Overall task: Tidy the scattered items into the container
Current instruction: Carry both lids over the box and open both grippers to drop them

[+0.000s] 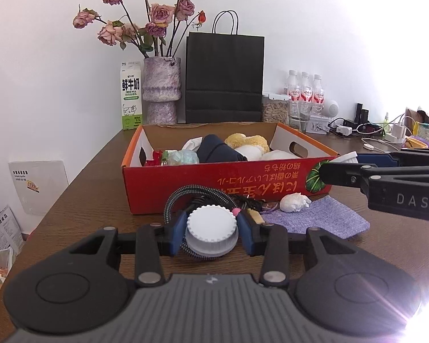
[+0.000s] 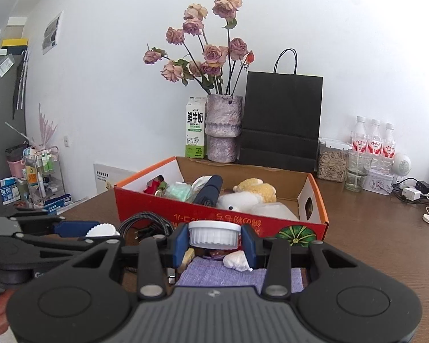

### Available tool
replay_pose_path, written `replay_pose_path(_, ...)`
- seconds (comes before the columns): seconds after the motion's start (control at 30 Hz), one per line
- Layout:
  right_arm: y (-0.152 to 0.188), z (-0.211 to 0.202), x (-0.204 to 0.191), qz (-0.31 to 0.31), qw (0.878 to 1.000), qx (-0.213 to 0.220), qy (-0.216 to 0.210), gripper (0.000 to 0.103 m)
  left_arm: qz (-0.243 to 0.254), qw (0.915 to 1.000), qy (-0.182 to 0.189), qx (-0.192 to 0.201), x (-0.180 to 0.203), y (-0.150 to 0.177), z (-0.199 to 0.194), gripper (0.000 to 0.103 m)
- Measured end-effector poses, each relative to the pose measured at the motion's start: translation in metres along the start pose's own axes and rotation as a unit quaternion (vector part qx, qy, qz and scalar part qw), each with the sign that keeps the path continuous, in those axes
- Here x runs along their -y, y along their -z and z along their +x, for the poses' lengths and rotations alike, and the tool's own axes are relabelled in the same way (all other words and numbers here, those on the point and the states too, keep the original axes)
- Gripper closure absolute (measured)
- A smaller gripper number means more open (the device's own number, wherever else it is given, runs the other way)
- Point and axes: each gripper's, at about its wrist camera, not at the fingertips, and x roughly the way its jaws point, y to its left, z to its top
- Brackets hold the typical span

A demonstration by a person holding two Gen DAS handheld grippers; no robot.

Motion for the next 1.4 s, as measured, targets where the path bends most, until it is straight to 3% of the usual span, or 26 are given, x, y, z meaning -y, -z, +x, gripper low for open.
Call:
replay_pose_path(0.37,-0.042,0.045,0.036,0.042,0.998,0.048,0.022,0.064,-0.037,0.9974,-0.023,0.057,-0.012,-0.053,0.037,0.062)
replay_pose_path(0.63,-0.06,0.105,0.062,0.051,0.996,0.06,0.044,0.064,-0.087,0.9932,-0.058,0.053,-0.027,-0.087,0.098,0.063)
replay_pose_path(0.8,-0.064,0.153,0.087,0.073,0.994,0.038,0.065,0.064,-0.089,0.9911,-0.077,0.062,-0.034,-0.105,0.139,0.062)
replay_pose_path(1.0,-0.044,0.175,0.096,0.073,0.993,-0.002,0.091,0.064,-0.086,0.9917,-0.085,0.044,-0.047,-0.1,0.169,0.063)
replay_pose_path(1.4,-0.032,0.176,0.086,0.059,0.995,-0.013,0.08,0.063,-0.065,0.9931,-0.088,0.043,-0.04,-0.089,0.167,0.062)
